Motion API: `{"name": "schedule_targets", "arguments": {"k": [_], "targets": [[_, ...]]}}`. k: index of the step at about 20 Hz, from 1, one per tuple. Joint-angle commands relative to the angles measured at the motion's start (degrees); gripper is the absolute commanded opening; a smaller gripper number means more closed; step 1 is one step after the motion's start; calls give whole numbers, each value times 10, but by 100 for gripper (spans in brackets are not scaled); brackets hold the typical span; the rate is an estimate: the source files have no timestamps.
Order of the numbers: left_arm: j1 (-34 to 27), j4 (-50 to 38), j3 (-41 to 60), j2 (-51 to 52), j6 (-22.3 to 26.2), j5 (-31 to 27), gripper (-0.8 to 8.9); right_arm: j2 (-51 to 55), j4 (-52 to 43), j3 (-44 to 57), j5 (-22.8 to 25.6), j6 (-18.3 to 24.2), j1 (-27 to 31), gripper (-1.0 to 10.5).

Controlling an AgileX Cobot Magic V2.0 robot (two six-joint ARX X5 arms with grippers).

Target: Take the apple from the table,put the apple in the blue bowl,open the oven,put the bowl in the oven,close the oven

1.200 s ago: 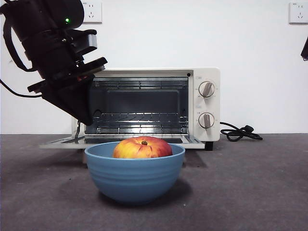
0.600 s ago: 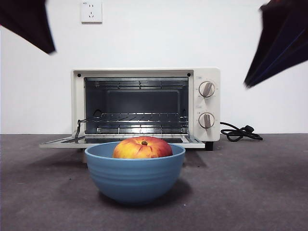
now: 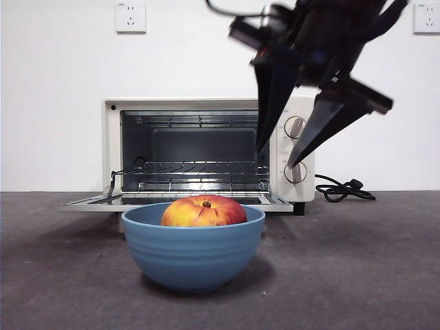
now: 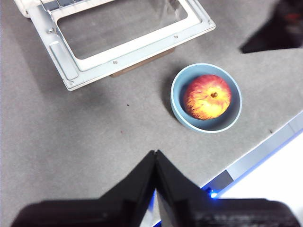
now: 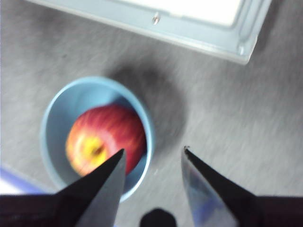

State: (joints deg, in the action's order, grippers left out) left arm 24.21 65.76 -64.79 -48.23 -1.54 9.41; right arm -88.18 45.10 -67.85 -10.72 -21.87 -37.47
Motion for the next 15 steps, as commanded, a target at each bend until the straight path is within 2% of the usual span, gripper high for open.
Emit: {"name": "schedule_targets", "arguments": {"k": [1, 4, 12, 13, 15], "targets": [[2, -1, 5, 9, -10, -1, -5, -43, 13, -25, 3, 23, -1, 252], [2, 2, 5, 11, -11, -1, -5, -85, 16, -42, 3, 43, -11, 259], [2, 3, 5, 11, -13, -1, -5, -140, 12, -42, 36, 54, -38, 247], [2, 3, 5, 11, -13, -1, -5, -144, 11, -42, 36, 54, -38, 216], [2, 3, 5, 11, -13, -1, -5, -147, 6, -42, 35, 54, -40, -5]]}}
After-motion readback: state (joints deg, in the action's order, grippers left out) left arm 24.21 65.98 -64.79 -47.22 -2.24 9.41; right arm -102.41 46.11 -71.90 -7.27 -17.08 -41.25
